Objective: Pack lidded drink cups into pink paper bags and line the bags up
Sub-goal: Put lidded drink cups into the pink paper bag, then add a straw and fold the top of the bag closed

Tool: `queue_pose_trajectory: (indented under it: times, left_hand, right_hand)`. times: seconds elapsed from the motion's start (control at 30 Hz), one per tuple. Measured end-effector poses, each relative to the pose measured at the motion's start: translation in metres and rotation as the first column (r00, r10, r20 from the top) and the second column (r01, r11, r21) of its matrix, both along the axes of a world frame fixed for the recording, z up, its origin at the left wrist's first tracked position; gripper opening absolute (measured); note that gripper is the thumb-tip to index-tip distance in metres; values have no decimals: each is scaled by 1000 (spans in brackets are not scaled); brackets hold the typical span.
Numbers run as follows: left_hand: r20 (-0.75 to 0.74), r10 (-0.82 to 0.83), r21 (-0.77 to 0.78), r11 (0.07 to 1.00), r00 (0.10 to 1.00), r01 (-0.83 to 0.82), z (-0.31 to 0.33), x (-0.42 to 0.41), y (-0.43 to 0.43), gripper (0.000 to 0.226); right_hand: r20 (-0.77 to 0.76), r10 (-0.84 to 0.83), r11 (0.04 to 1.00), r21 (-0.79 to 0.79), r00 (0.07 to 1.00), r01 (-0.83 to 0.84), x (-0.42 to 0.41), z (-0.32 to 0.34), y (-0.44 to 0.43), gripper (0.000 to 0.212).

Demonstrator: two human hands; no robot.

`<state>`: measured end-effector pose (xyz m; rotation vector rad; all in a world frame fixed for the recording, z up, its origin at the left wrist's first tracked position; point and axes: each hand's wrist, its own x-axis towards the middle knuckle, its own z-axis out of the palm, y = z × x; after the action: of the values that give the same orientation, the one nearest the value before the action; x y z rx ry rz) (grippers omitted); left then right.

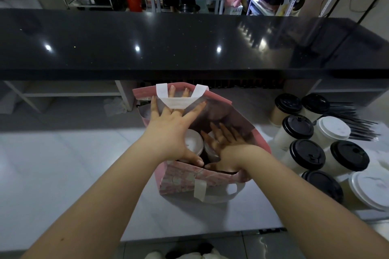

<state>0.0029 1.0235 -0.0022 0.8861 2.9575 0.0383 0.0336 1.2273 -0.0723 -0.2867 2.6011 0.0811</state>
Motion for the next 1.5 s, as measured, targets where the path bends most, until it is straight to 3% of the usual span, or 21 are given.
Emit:
queue_pose_trajectory:
  times: [0.17,0.27,0.5,0.73,1.03,1.27,1.5]
  left_hand:
    - [-20,-26,23,999,999,27,4,2,-2,135]
    - [-4,-24,46,999,1000,24,8,1,-4,133]
    - [34,-60,94,994,998,56,16,-1,-9,127]
    - [-25,-103,112,988,994,105,20,2,-10,77]
    - [-84,-42,174,983,996,57,27,34,-12,44]
    - [-186,87,331,943,979,-21,50,80,28,32]
    - [-142,51,444,896,989,18,26,163,143,37]
  right_hand:
    - [29,-61,995,-75,998,63,-7,21,-4,89]
    - [-96,-86,982,-176,992,68,-10,44,-11,85]
    - [-302,-111,984,-168,947,62,-2,85,-17,70]
    - [-449,-223,962,-243,865,122,18,99,-19,57]
    - [-607,-204,969,-236,768,70,35,105,-26,43]
    - [-665,-275,941,-334,695,53,95,122,6,37]
    - [-646,-359,912,-395,673,106,210,109,100,41]
